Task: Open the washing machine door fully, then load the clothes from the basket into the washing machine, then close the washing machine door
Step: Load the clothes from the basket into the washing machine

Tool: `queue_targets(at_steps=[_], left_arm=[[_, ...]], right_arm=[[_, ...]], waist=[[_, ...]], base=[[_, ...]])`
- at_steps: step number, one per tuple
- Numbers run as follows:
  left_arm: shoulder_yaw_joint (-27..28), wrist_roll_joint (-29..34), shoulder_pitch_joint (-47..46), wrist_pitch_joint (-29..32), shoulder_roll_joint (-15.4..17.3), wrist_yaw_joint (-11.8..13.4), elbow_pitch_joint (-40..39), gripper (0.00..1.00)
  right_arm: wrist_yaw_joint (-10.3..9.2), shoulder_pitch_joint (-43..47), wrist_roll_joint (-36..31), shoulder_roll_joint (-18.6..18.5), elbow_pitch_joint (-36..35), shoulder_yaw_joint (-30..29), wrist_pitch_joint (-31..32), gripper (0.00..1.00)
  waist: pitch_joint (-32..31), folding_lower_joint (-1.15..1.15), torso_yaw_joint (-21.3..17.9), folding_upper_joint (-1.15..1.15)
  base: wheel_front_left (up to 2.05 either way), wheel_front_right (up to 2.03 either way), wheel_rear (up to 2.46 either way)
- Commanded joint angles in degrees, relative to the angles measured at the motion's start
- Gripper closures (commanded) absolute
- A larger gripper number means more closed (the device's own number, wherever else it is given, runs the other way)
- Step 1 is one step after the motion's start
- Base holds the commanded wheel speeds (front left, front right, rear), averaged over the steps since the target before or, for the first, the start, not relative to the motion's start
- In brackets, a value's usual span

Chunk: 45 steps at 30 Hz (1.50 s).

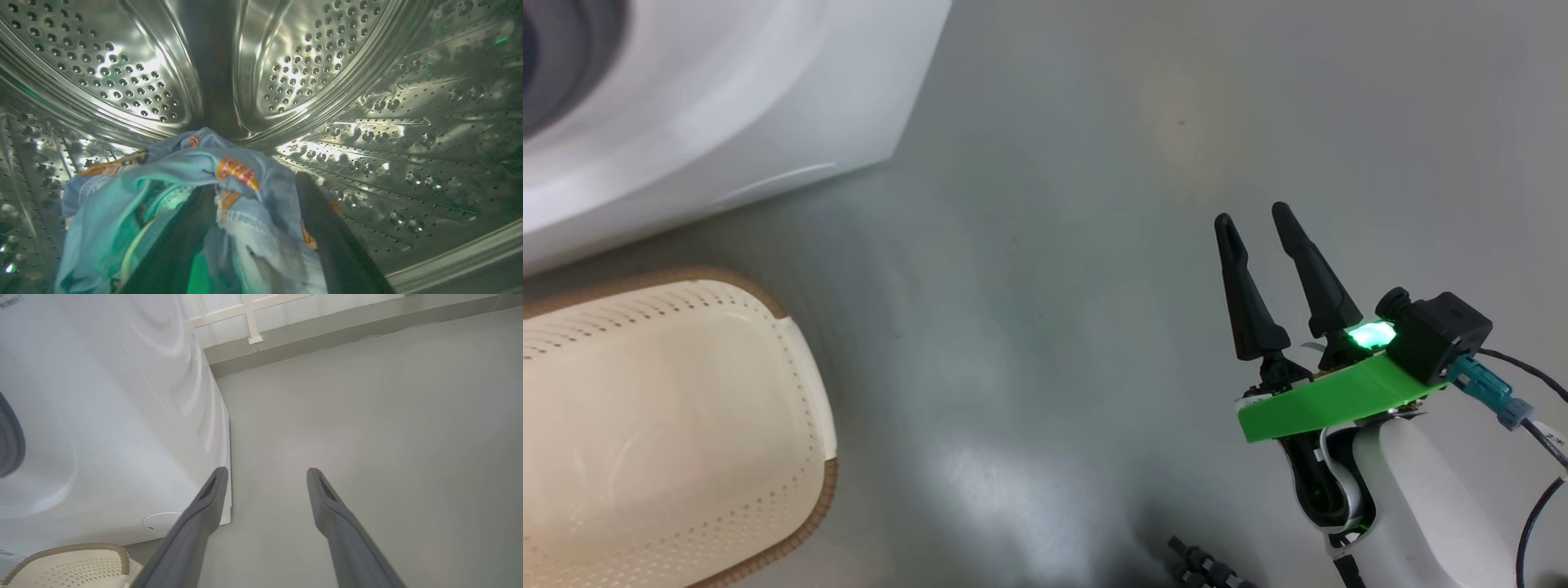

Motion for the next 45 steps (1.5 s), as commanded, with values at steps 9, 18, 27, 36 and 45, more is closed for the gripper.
queue_targets(at_steps=[9, 18, 27, 36, 45], left_arm=[[-2.05, -4.01, 10.68, -2.94, -0.26, -0.2, -4.59, 0.0], [0.63, -4.43, 21.3, -3.52, -1.32, -0.2, -10.9, 0.0], [8.88, 1.19, 36.58, -3.54, -4.85, -0.17, -20.5, 0.0], [12.99, 5.68, 47.22, -3.54, -7.75, 0.35, -27.8, 0.0], [18.87, 8.0, 58.72, -3.54, -10.15, 1.72, -36.38, 0.0]], right_arm=[[0.31, -0.84, -2.19, -0.42, 1.17, 0.4, -0.28, 0.0], [0.31, -0.8, -3.56, -0.42, 4.19, 0.18, -0.28, 0.0], [0.31, 0.68, -4.24, -0.42, 7.09, -0.38, -0.28, 0.0], [0.31, 2.09, -4.32, -0.74, 8.99, -0.8, -0.28, 0.0], [0.31, 3.81, -3.26, -2.25, 9.14, -0.51, -0.28, 0.0]], waist=[[-7.82, 0.0, 4.08, 0.0], [-16.06, 0.0, 6.98, 0.0], [-24.37, 0.0, 10.57, 0.0], [-29.9, 0.0, 13.58, 0.0], [-34.35, 0.0, 15.89, 0.0]], base=[[0.0, 0.0, 0.0], [0.0, 0.0, 0.0], [0.0, 0.0, 0.0], [0.0, 0.0, 0.0], [0.0, 0.0, 0.0]])
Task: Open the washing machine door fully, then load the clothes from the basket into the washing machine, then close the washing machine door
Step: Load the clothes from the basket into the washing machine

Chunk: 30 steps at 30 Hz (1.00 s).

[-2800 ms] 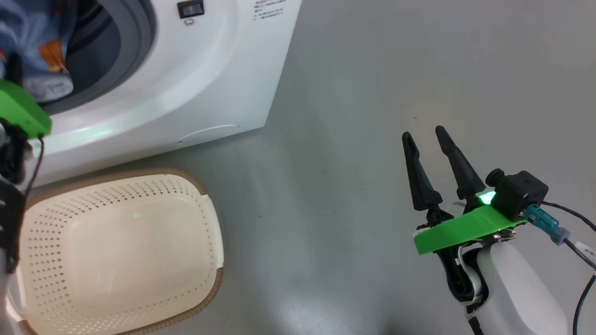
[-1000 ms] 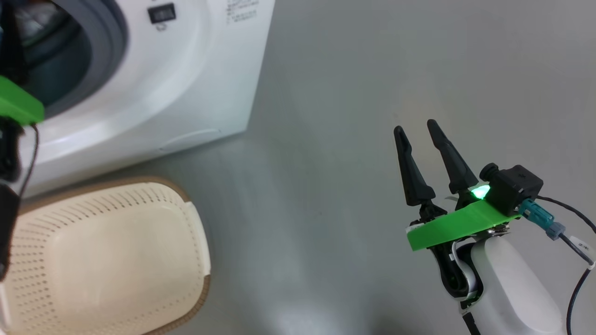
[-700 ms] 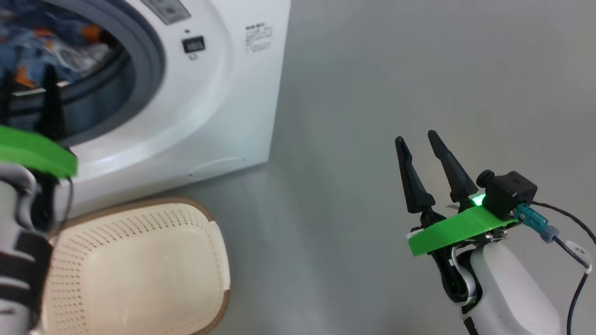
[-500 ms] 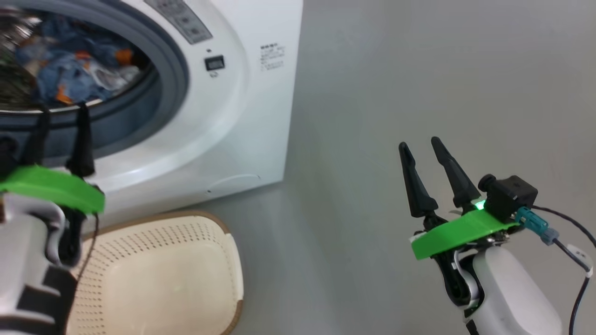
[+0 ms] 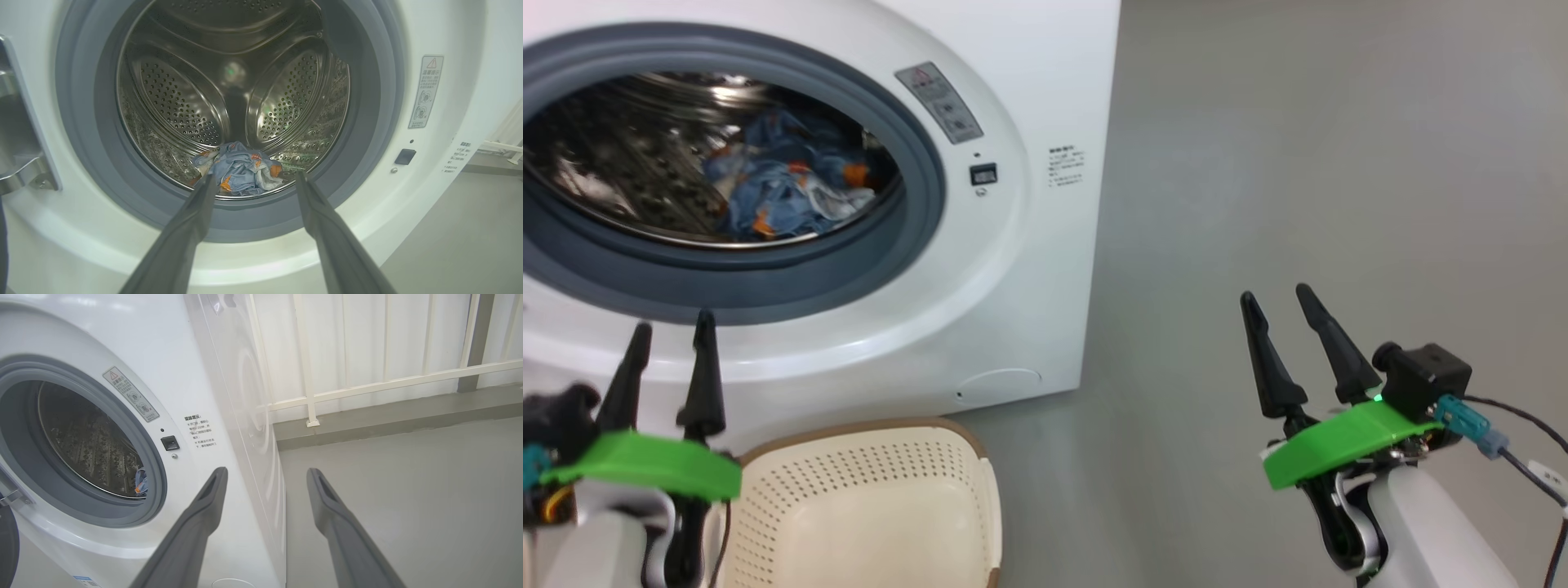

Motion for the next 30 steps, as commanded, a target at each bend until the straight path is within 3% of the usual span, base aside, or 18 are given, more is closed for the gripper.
queue_targets(at_steps=[1, 18, 30], left_arm=[[2.61, 1.08, 1.09, -0.37, 1.5, 0.41, -2.24, 0.0], [8.23, 5.11, 14.96, -0.37, -3.65, 3.54, -14.73, 0.0], [7.71, 7.28, 17.01, -0.37, -3.78, 3.35, -16.06, 0.0]], right_arm=[[0.32, 0.82, 0.38, -0.52, -1.25, 1.29, -0.28, 0.0], [0.32, 2.92, 0.87, -2.68, -1.02, 1.91, -0.28, 0.0], [0.32, 3.12, 0.74, -3.45, -0.58, 2.79, -0.28, 0.0]], waist=[[-2.29, 0.0, 2.02, 0.0], [-5.63, 0.0, 3.6, 0.0], [-6.7, 0.0, 3.25, 0.0]], base=[[0.0, 0.0, 0.0], [0.0, 0.0, 0.0], [0.0, 0.0, 0.0]])
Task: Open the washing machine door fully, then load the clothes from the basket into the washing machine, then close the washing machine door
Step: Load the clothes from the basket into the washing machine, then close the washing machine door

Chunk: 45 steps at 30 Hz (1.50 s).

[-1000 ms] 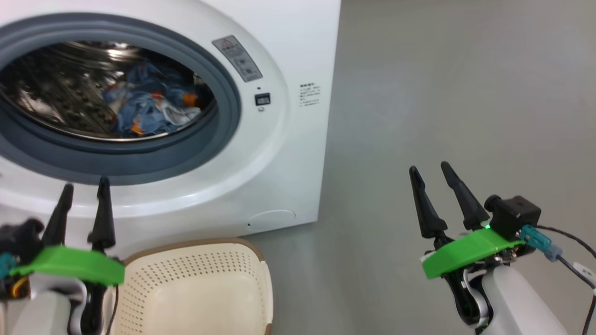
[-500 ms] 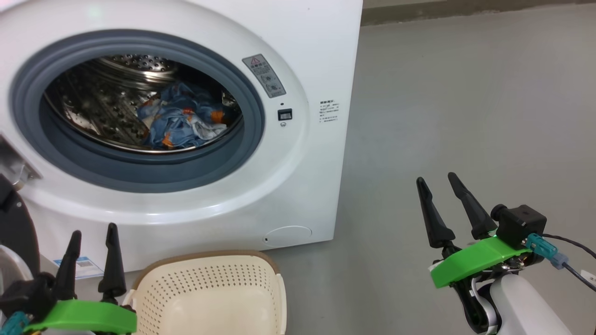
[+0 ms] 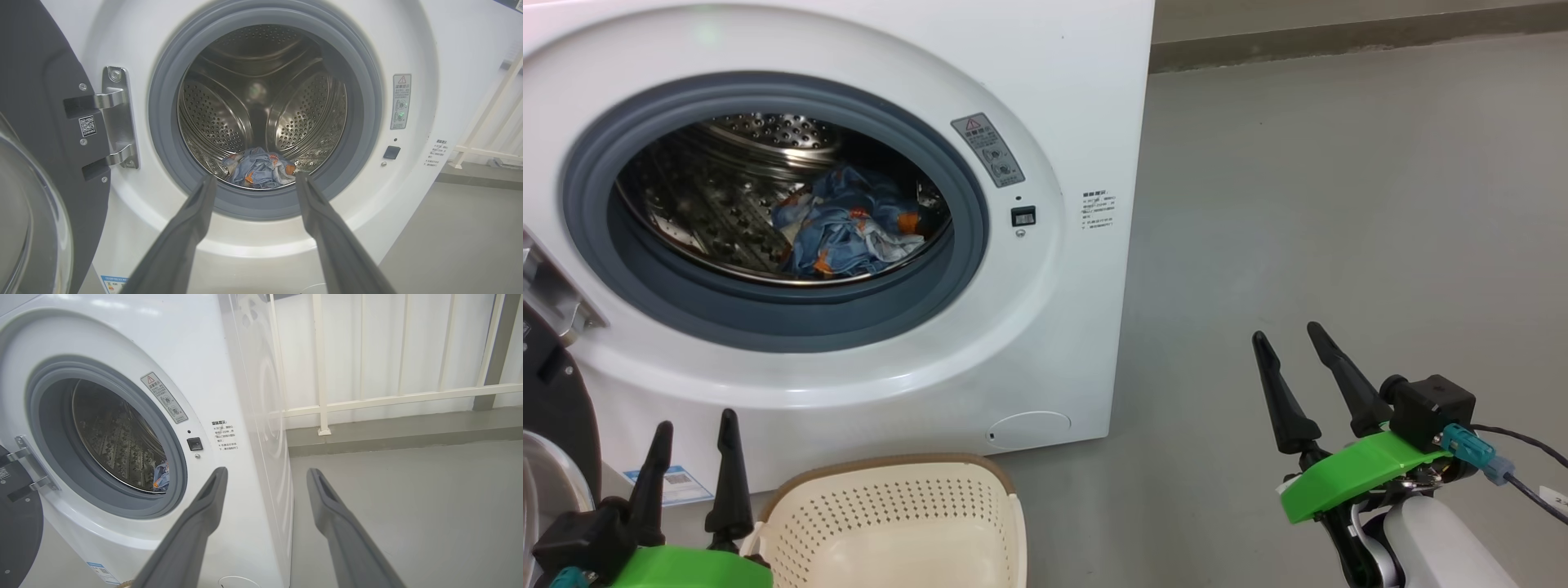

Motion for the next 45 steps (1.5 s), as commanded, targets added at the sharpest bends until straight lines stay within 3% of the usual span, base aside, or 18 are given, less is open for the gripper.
queue_targets(at_steps=[1, 35, 45], left_arm=[[1.92, 0.56, -0.53, -0.37, 1.4, -0.08, -1.54, 0.0], [2.8, 1.59, -0.83, -0.37, 0.19, -1.87, -0.79, 0.0], [3.8, 1.93, -0.58, -0.37, -0.42, -2.3, -1.27, 0.0]], right_arm=[[0.32, -0.27, 0.17, -0.38, -1.15, 1.26, -0.29, 0.0], [0.32, -0.63, 0.38, -0.51, -0.62, 1.62, -0.29, 0.0], [0.32, -0.66, 0.39, -0.17, -0.57, 1.38, -0.29, 0.0]], waist=[[0.01, 0.0, -0.04, 0.0], [0.24, 0.0, -0.18, 0.0], [0.5, 0.0, -0.25, 0.0]], base=[[0.0, 0.0, 0.0], [0.0, 0.0, 0.0], [-0.78, 0.78, 0.0]])
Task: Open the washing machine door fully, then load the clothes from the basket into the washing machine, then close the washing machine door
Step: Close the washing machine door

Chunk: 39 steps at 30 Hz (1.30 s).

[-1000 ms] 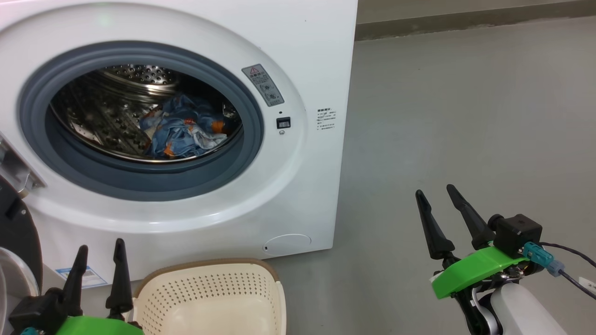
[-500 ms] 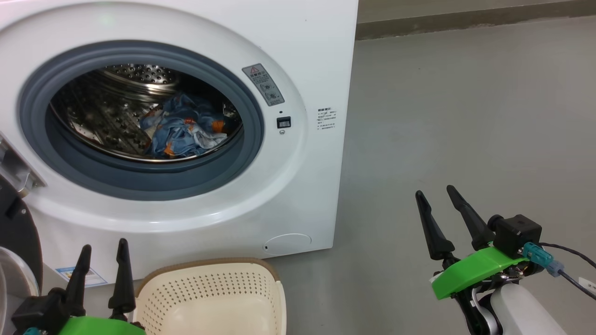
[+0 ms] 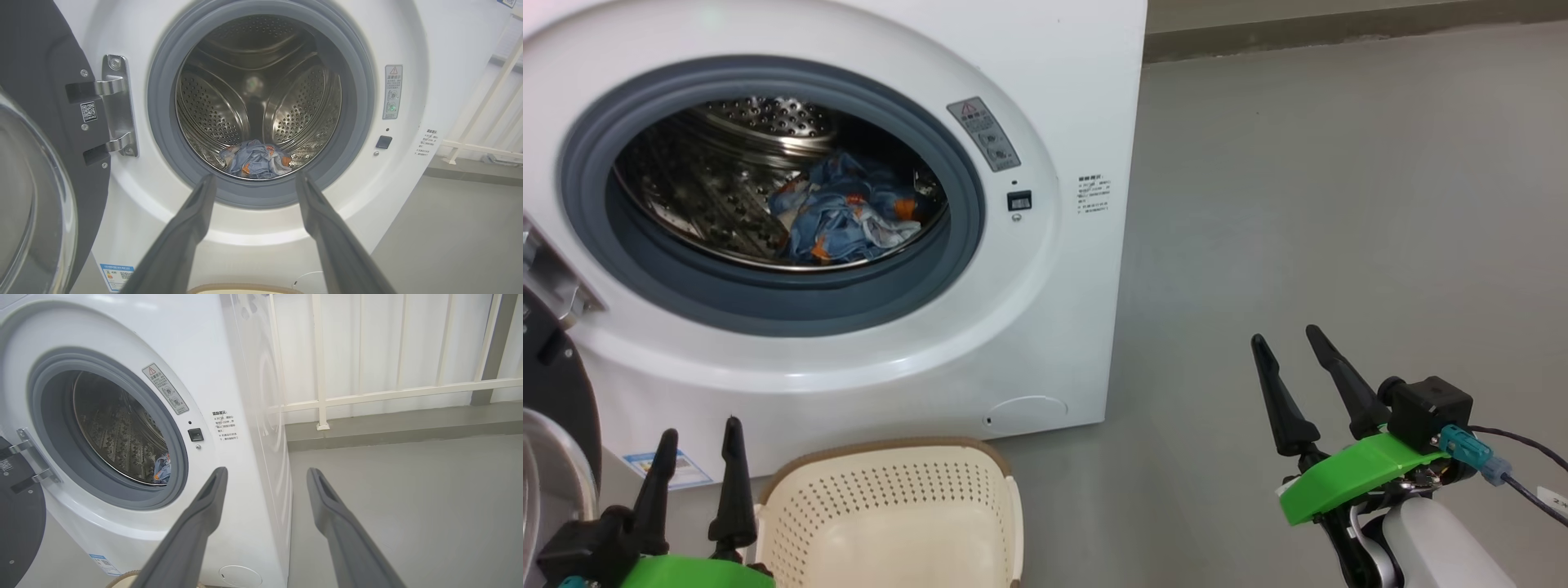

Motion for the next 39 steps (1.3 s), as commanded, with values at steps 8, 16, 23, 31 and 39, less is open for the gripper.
queue_targets(at_steps=[8, 16, 23, 31, 39], left_arm=[[2.86, 0.25, -1.58, -0.37, 0.83, -0.63, -1.5, 0.0], [2.93, 0.4, -1.66, -0.37, 0.57, -1.01, -1.1, 0.0], [3.05, 0.52, -1.55, -0.37, 0.4, -1.19, -1.01, 0.0], [3.2, 0.79, -1.67, -0.37, 0.28, -1.34, -0.94, 0.0], [3.28, 1.07, -1.79, -0.37, 0.12, -1.43, -0.78, 0.0]], right_arm=[[0.32, -0.57, 0.33, 0.19, -1.12, 0.87, -0.29, 0.0], [0.32, -0.5, 0.41, 0.3, -0.96, 0.82, -0.29, 0.0], [0.32, -0.37, 0.4, 0.23, -0.99, 0.84, -0.29, 0.0], [0.32, -0.5, 0.37, 0.19, -0.97, 0.86, -0.29, 0.0], [0.32, -0.46, 0.3, 0.27, -0.88, 0.73, -0.29, 0.0]], waist=[[0.31, 0.0, -0.08, 0.0], [0.18, 0.0, -0.09, 0.0], [0.17, 0.0, -0.04, 0.0], [0.37, 0.0, 0.01, 0.0], [0.47, 0.0, 0.13, 0.0]], base=[[-1.8, 1.8, 0.0], [-1.02, 1.02, 0.0], [-0.12, 0.12, 0.0], [0.0, 0.0, 0.0], [0.0, 0.0, 0.0]])
